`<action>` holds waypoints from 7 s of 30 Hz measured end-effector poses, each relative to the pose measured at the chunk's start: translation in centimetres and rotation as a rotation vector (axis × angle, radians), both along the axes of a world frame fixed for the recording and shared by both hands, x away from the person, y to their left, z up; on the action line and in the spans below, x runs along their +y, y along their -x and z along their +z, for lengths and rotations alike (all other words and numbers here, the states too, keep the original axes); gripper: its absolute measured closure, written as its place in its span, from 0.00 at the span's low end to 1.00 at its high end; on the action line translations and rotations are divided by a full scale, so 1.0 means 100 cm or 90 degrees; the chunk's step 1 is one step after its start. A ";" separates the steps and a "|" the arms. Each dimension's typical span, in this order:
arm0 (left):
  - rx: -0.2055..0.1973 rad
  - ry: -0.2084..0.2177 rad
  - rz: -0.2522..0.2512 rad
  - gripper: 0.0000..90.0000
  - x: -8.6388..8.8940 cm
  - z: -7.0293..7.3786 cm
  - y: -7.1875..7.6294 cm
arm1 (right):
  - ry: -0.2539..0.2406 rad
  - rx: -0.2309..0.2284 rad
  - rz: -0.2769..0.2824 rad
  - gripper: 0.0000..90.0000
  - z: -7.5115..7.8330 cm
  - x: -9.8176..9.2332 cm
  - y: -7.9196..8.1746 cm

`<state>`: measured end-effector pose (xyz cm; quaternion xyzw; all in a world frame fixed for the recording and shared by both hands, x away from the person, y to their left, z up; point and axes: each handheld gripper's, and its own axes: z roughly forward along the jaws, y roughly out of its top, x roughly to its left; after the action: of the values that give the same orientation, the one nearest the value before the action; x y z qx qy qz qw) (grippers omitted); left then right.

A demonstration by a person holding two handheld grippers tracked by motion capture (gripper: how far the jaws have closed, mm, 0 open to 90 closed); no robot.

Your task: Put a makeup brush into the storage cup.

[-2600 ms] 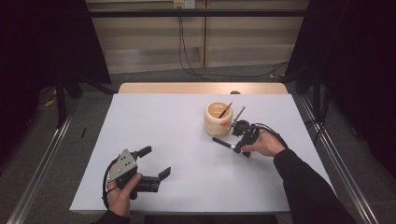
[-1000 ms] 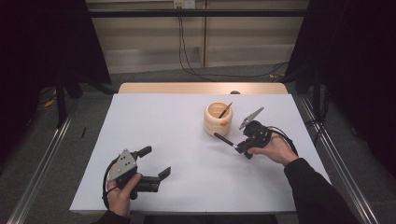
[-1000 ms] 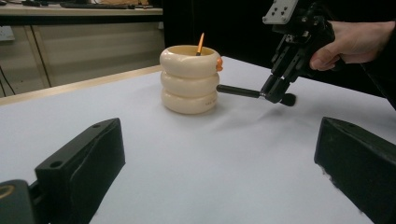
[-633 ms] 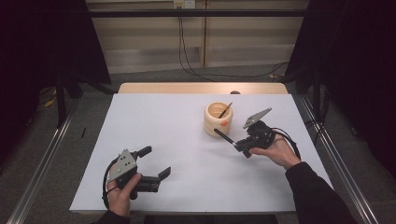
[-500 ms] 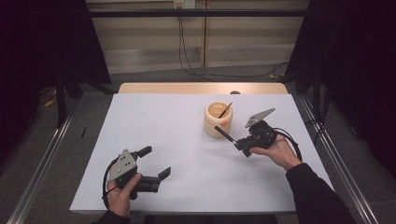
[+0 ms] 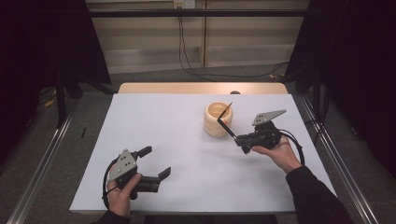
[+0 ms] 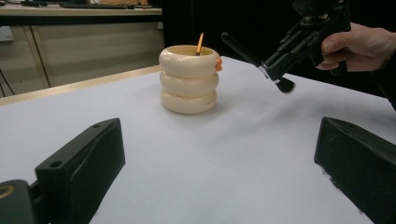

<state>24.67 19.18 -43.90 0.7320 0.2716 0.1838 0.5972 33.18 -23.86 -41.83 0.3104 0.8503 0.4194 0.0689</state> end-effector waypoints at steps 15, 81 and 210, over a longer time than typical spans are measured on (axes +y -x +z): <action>-0.001 0.001 0.004 0.02 0.000 0.000 0.000 | -0.103 -0.076 -0.040 0.87 0.004 -0.011 0.004; -0.001 0.006 0.005 0.02 0.001 0.001 0.001 | -0.166 -0.112 0.093 0.87 0.027 0.007 0.055; 0.069 -0.087 -0.192 0.03 -0.085 0.042 -0.031 | 0.253 0.053 0.298 0.87 0.017 0.067 0.036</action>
<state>27.73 10.70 -39.66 0.8121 0.1770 0.0705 0.5515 29.56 -17.14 -40.15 0.1037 0.9661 0.2362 -0.0047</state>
